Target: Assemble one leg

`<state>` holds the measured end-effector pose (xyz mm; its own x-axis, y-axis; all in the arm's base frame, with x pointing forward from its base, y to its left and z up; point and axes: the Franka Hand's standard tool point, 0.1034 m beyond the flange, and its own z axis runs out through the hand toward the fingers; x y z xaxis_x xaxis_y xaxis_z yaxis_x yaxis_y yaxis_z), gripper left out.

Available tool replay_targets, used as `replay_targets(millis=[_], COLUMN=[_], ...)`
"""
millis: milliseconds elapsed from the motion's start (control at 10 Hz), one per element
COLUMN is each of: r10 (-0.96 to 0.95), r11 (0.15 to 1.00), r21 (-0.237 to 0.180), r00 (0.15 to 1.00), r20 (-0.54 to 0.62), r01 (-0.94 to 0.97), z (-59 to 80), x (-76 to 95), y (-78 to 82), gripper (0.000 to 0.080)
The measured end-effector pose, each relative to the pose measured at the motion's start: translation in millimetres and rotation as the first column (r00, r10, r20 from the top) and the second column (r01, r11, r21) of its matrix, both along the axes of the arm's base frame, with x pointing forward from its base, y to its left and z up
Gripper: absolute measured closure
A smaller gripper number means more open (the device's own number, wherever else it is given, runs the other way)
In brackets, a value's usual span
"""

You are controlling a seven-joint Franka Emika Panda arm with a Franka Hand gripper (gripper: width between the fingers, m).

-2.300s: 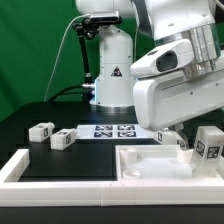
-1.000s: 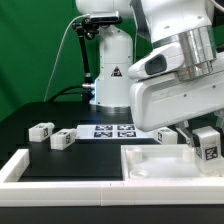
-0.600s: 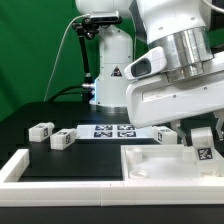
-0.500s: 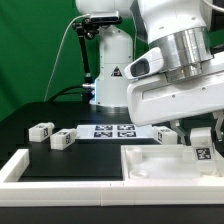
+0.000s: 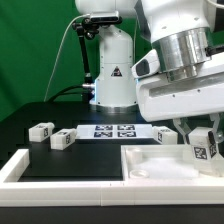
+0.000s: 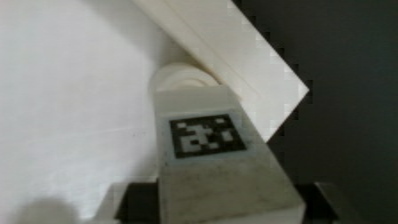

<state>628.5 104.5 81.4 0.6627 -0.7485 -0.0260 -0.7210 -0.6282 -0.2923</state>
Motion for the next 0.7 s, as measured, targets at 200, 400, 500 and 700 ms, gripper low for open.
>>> replay_targets(millis=[200, 400, 500, 700], r10=[-0.181, -0.345, -0.421, -0.595], r11=[0.982, 0.932, 0.895, 0.768], r21=[0.045, 0.079, 0.095, 0.125], r00=[0.982, 0.932, 0.896, 0.771], r20=[-0.052, -0.110, -0.140, -0.228], r01=[0.183, 0.354, 0.436, 0.629], z=[0.2, -0.1, -0.4, -0.8], x=[-2.3, -4.3, -5.0, -7.1], y=[1.9, 4.5, 5.9, 14.8], gripper=[0.0488, 0.0488, 0.0488, 0.0489])
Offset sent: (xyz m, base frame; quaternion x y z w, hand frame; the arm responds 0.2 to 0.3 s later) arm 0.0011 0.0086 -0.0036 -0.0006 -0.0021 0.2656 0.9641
